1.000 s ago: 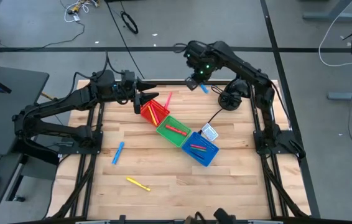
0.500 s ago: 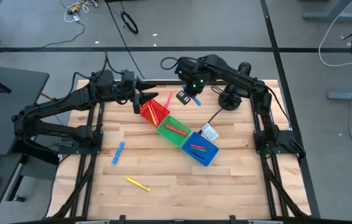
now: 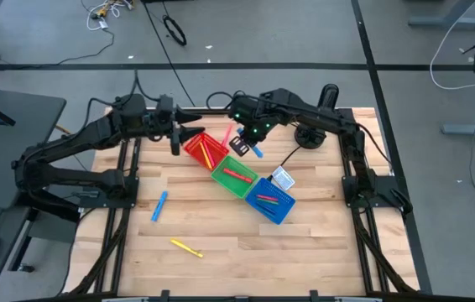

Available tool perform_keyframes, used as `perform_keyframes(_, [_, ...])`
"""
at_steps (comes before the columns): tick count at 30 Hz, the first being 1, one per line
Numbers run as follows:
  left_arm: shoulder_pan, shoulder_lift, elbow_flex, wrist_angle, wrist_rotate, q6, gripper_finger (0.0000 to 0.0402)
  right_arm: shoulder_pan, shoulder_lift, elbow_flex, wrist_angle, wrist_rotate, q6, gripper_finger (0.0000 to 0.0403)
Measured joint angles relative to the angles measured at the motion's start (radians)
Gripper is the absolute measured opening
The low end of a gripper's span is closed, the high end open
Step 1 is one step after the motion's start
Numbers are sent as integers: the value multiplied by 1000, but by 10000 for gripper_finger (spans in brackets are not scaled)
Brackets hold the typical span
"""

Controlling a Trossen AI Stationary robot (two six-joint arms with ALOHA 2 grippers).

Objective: Pick & Place Markers
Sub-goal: Put the top blue highlighter pen into the green bin

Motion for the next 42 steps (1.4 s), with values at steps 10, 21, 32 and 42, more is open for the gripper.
perform_keyframes(10, [54,-115,0,-36,-8,2,233,56,26,-1,72,-30,23,38])
perform_keyframes(21, [58,-126,0,-68,-8,1,233,109,116,-1,106,-50,-33,38])
perform_keyframes(32, [58,-128,0,-67,-38,-19,233,108,159,-108,219,-6,-51,38])
perform_keyframes(42, [58,-134,0,-68,-103,-25,233,120,158,-333,395,-28,-51,38])
